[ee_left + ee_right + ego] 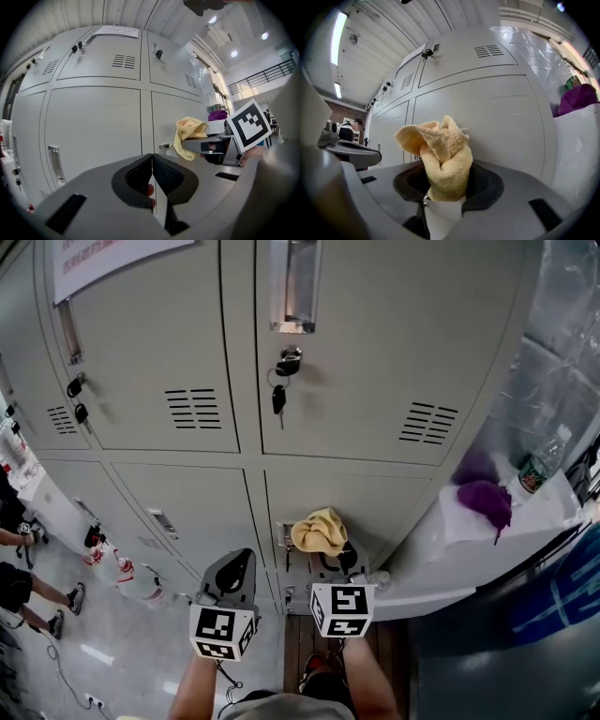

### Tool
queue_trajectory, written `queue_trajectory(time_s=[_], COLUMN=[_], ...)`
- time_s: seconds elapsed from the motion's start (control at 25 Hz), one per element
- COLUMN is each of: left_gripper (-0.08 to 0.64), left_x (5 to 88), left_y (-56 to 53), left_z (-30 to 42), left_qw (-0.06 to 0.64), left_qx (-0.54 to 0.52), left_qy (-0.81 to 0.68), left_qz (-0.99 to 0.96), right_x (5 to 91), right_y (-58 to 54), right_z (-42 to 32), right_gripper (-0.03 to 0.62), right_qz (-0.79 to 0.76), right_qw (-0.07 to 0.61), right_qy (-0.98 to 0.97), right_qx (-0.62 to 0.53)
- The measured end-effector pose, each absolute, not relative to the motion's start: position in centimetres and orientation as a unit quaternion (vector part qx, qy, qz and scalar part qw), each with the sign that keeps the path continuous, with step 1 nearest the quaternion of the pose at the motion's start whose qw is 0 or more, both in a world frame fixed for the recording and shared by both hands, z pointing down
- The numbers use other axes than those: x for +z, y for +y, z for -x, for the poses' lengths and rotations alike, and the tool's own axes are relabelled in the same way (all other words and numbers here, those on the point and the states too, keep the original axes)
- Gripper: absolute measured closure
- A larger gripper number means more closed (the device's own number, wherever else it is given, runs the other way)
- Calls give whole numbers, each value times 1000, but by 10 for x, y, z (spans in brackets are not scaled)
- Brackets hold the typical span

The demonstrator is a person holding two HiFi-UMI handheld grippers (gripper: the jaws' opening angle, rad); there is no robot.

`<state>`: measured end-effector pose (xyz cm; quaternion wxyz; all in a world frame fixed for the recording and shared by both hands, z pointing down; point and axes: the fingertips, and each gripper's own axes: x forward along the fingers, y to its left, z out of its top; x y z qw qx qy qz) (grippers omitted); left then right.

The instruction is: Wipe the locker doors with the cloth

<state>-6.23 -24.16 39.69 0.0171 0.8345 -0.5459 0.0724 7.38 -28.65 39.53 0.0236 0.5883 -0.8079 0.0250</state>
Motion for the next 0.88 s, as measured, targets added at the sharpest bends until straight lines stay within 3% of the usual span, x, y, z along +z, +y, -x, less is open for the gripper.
queue_trajectory(time_s=[0.88], left_gripper=[537], left_x=[401], left_y=[-253], left_z=[10], left_qw=[14], left_qx=[71], left_qy=[-494], left_qz=[-866], right_x=[401], right_y=[-284], right_z=[-166], right_gripper=[410], right_qz=[-664], right_qw=[33], right_qy=[-747], right_qx=[23])
